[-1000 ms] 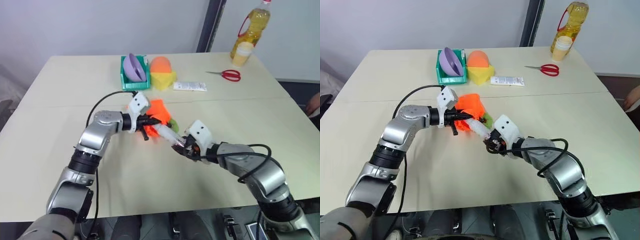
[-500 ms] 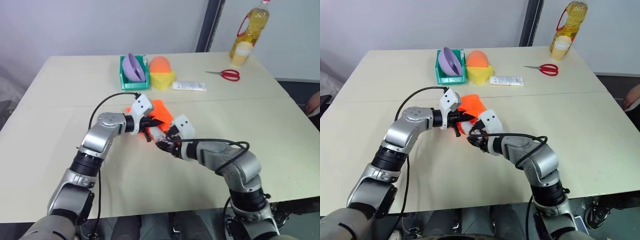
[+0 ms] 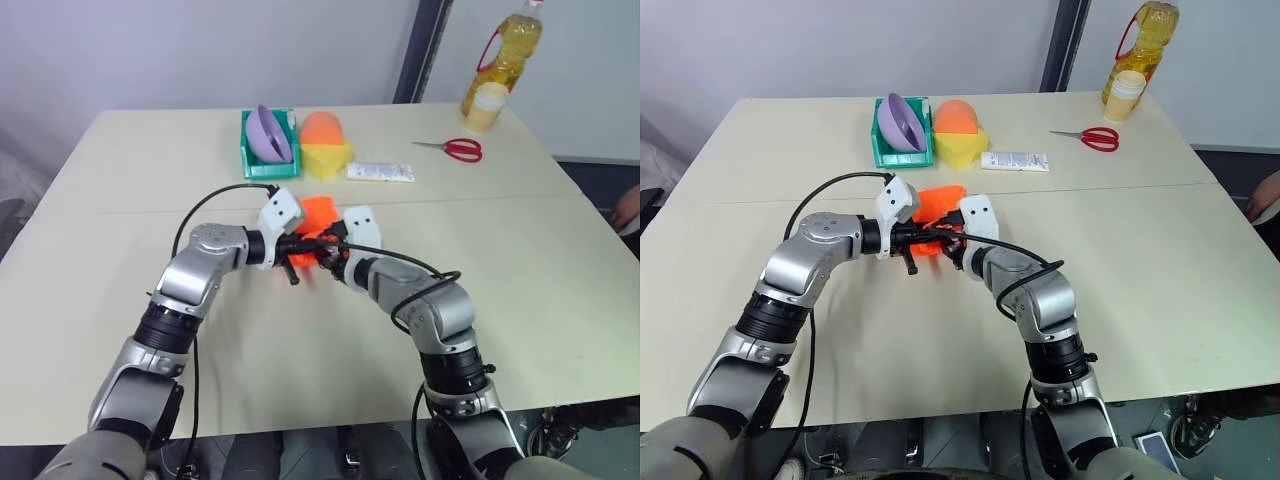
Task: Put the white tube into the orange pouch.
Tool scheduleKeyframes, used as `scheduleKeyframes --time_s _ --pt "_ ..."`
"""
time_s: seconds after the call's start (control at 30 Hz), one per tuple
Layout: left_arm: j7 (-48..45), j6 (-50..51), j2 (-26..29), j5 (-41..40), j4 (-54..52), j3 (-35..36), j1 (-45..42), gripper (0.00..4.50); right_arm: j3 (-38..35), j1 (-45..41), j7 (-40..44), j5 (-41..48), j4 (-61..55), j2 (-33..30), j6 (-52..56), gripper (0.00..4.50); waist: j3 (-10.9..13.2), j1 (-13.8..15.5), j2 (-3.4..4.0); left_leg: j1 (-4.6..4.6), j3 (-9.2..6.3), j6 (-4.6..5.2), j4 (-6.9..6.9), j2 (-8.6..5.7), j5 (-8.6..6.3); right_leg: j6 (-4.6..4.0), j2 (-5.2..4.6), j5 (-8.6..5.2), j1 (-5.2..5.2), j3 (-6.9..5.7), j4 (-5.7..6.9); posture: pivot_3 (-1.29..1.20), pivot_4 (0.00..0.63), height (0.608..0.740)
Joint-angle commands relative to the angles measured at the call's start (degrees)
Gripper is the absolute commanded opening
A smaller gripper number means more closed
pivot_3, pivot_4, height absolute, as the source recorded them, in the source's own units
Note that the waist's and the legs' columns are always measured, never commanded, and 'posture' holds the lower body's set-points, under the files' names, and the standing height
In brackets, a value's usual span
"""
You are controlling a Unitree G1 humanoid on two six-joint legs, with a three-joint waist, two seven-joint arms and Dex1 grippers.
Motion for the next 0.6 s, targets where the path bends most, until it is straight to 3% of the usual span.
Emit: scheduleKeyframes --time_s 0.03,0.07,0.27,0.4,0.5,0.6 --pt "0.73 -0.63 0.34 0.67 0.34 0.13 -0.11 0.00 0.13 -0.72 3.03 2.15 -7.74 -1.77 -0.42 3.92 0.00 -0.01 0.00 0.00 0.00 0.00 0.00 0.00 0.00 0.00 0.00 0.00 0.00 0.00 0.00 0.00 0.150 0.726" --pt "1.09 -0.83 0.32 0.79 0.79 0.37 -0.27 0.00 0.37 -0.03 4.15 2.82 -9.78 -3.21 0.67 4.44 0.00 0.00 0.00 0.00 0.00 0.00 0.00 0.00 0.00 0.00 0.00 0.00 0.00 0.00 0.00 0.00 0.150 0.726" --pt "1.93 -1.44 0.54 0.74 3.56 1.98 -1.31 0.00 -0.11 4.98 12.46 7.72 -21.04 -14.07 3.45 4.48 0.00 0.17 0.00 0.00 -0.01 0.00 0.00 -0.02 0.00 0.00 -0.02 0.00 0.02 -0.01 -0.02 0.00 0.150 0.726" --pt "1.56 -1.80 0.63 0.57 4.09 2.24 -1.46 0.00 1.43 9.26 17.76 8.59 -24.33 -21.31 -0.20 4.48 0.00 0.10 0.00 0.01 -0.02 0.00 -0.02 -0.02 0.00 0.00 0.00 -0.01 0.02 -0.01 -0.03 0.00 0.150 0.726" --pt "1.49 -1.66 0.25 0.14 4.08 2.44 -1.36 0.00 6.82 11.13 20.93 6.55 -22.59 -26.25 -2.06 3.65 0.00 -0.06 0.00 0.05 0.00 0.00 -0.03 -0.02 0.00 -0.01 0.02 -0.01 0.02 0.00 -0.03 0.00 0.150 0.726" --pt "1.41 -1.00 -0.16 -0.48 3.63 2.71 -1.11 0.00 8.40 9.34 18.75 5.76 -16.89 -22.12 -3.10 2.09 0.00 -0.16 0.00 0.07 -0.01 0.00 -0.03 0.00 0.00 -0.01 0.05 -0.01 0.02 0.00 -0.03 0.00 0.150 0.726"
